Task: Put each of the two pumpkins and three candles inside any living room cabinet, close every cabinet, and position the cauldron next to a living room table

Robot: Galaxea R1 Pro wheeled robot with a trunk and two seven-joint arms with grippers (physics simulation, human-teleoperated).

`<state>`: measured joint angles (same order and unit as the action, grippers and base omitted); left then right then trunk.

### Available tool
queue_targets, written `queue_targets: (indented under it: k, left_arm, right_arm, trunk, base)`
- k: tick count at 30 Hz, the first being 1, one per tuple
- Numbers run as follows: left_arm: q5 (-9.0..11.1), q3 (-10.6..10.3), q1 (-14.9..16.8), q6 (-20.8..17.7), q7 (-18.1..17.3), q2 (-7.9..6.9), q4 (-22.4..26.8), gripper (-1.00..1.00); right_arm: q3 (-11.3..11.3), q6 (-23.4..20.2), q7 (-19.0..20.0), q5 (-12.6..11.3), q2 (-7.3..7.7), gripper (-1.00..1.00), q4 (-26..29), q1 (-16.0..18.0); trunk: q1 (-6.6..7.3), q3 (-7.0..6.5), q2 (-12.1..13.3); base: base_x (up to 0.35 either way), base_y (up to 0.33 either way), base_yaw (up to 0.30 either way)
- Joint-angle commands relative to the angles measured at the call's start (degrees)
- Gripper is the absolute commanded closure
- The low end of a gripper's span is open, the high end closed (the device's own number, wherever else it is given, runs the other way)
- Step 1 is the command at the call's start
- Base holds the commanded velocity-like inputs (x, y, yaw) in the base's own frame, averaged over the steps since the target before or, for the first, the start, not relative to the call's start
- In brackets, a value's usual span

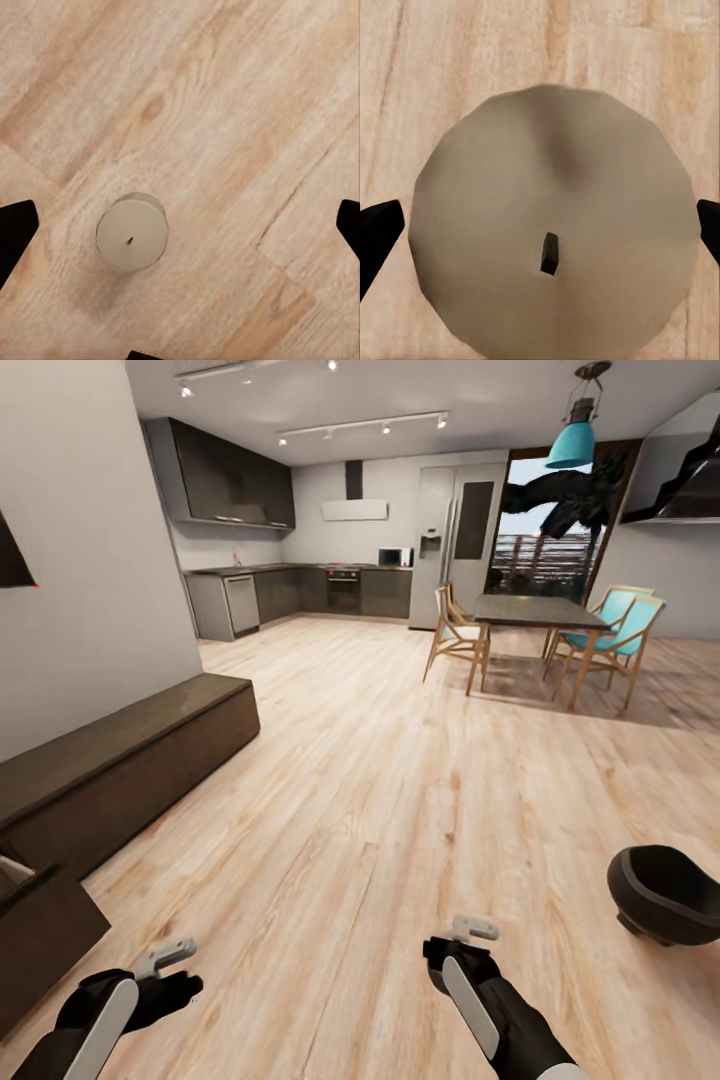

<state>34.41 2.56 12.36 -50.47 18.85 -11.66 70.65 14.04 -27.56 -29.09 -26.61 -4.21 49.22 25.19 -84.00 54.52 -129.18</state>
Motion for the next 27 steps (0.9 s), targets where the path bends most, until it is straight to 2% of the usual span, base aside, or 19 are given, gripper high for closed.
queue_targets:
  k: [1, 12, 19, 27]
  left_arm:
    - [0.60, -0.02, 0.03, 0.24, 0.49, 0.01, -0.27, -1.00]
    - [0.82, -0.28, 0.13, 1.40, -0.02, -0.15, 0.21, -1.00]
    - [0.84, -0.36, 1.47, 1.51, -0.25, -0.28, 0.98, -1.00]
    - [0.91, -0.45, 1.52, 1.51, -0.27, 0.04, 1.44, -1.00]
  right_arm:
    - [0.18, -0.13, -0.54, -0.46, 0.06, 1.00, 0.09, 0.04]
    - [0.27, -0.04, -0.57, -0.40, 0.03, 1.00, 0.09, 0.04]
    - [0.28, -0.04, -0.53, -0.38, 0.05, 1.00, 0.09, 0.04]
    - [0.29, -0.04, -0.40, -0.39, 0.08, 1.00, 0.09, 0.04]
  trunk:
    - [0.01, 0.03, -0.03]
    - [0.01, -0.27, -0.03]
    - [0.01, -0.45, -0.03]
    - [0.01, -0.47, -0.03]
  base:
    - [-0.012, 0.102, 0.273]
    - [0.000, 0.017, 0.274]
    - [0.129, 0.074, 0.273]
    - [0.097, 0.094, 0.054]
